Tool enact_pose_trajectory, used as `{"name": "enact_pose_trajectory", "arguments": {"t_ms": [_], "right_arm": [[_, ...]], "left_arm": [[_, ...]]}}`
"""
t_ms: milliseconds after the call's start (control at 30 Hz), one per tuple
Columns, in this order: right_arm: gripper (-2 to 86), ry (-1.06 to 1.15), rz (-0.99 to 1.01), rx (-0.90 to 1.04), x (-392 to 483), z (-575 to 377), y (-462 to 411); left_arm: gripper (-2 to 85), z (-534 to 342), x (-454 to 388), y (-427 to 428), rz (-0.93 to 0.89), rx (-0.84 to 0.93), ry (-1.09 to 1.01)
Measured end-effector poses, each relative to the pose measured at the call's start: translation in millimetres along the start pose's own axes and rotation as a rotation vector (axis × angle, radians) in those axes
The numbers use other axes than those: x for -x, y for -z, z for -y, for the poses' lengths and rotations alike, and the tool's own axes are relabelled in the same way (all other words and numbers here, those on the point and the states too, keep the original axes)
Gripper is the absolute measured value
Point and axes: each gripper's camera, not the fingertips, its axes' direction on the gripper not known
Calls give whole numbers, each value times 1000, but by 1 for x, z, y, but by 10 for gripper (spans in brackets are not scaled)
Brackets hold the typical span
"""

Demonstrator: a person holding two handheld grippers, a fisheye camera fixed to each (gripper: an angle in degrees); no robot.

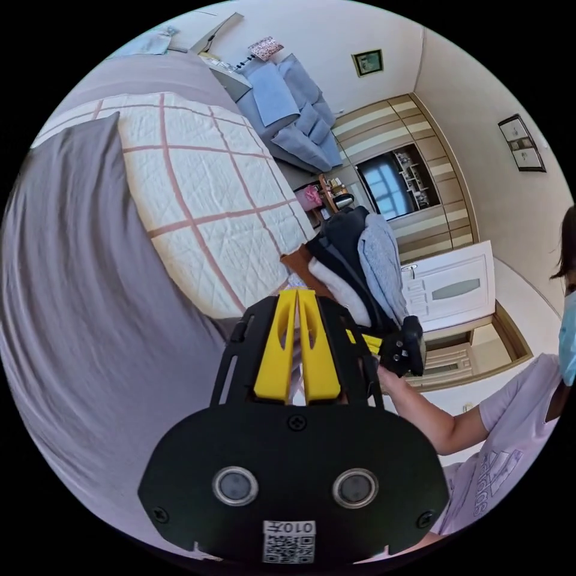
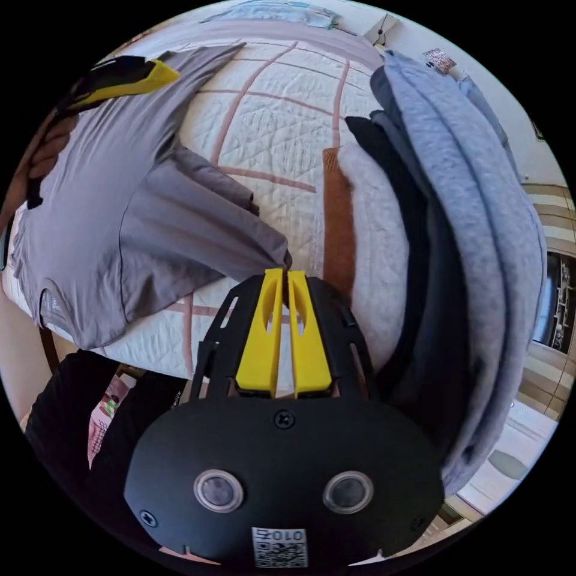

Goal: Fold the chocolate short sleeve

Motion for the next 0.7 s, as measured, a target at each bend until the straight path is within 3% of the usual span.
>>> {"name": "enact_pose_trajectory", "arguments": {"t_ms": [133, 233, 367, 567, 700], "right_arm": [[41, -55, -39, -18, 9, 3, -13], [43, -154, -19, -127, 2, -8, 4], [50, -163, 60, -298, 9, -20, 37], [78, -26, 168, -290, 20, 33, 53], [83, 84, 240, -116, 43, 91, 22]], "left_arm": [[1, -67, -19, 3, 187, 63, -38], [10, -121, -62, -17, 359, 216, -229], [33, -169, -132, -70, 421, 346, -472], [48, -163, -189, -145, 494, 440, -636], [44, -151, -189, -158, 454, 497, -576]]}}
